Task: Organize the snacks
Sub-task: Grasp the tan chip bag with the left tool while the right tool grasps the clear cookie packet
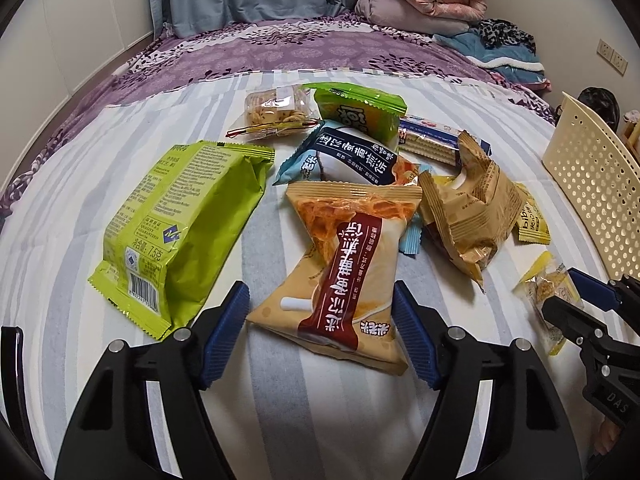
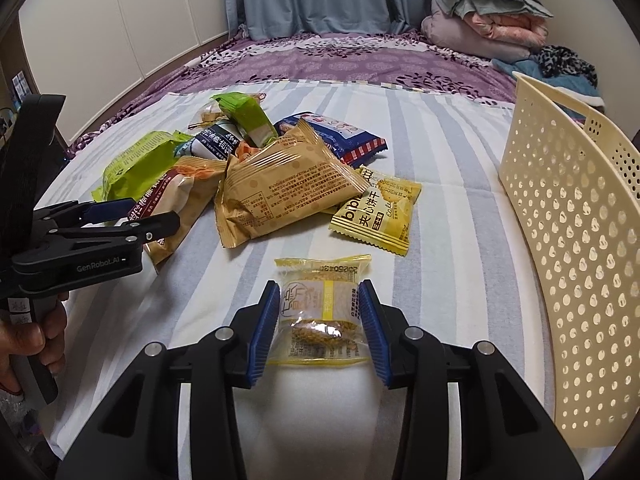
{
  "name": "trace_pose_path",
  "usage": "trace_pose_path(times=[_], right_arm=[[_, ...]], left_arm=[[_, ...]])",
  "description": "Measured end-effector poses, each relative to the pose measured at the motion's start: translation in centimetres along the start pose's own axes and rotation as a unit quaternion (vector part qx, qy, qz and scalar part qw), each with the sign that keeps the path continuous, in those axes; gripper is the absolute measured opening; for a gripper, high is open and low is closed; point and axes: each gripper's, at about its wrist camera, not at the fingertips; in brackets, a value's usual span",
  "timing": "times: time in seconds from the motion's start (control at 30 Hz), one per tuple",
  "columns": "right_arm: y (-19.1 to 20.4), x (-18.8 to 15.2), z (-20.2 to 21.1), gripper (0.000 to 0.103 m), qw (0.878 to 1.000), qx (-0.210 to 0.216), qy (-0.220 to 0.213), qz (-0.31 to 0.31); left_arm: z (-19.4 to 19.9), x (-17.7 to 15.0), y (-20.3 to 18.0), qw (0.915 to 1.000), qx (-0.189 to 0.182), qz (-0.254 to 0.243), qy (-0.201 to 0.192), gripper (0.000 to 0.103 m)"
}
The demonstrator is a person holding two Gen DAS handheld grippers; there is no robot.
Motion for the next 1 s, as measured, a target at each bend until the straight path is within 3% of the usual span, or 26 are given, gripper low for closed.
trace_pose_path(times=[0.23, 0.47, 0.73, 1.0], right_arm=[[0.0, -0.3, 0.3, 0.041, 1.0, 0.005, -0.003, -0.004], [0.4, -0.4, 1.0, 0.041, 1.0, 0.007, -0.01, -0.001], [1.3, -0.2, 3.1, 0.041, 0.999, 0.021, -0.038, 0.009], [0.8, -0.3, 5.9, 0.041, 0.997, 0.028, -0.075, 0.004]], left_arm=[[-0.7, 0.8, -1.0, 0.9999, 0.013, -0.009, 0.003, 0.074], [0.2, 0.3, -0.1, 0.9999, -0.003, 0.011, -0.012, 0.058], [3.8, -0.6, 1.1, 0.9982, -0.021, 0.026, -0.05, 0.057], [8.0, -0.7, -0.4, 0.9954, -0.033, 0.006, -0.089, 0.057]])
Point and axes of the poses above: each gripper's, at about its wrist camera, not at the fingertips, and z roughly against the way its jaws point, y to its left, x to its top, and after that the axes turned 11 degrees about y, right-handed
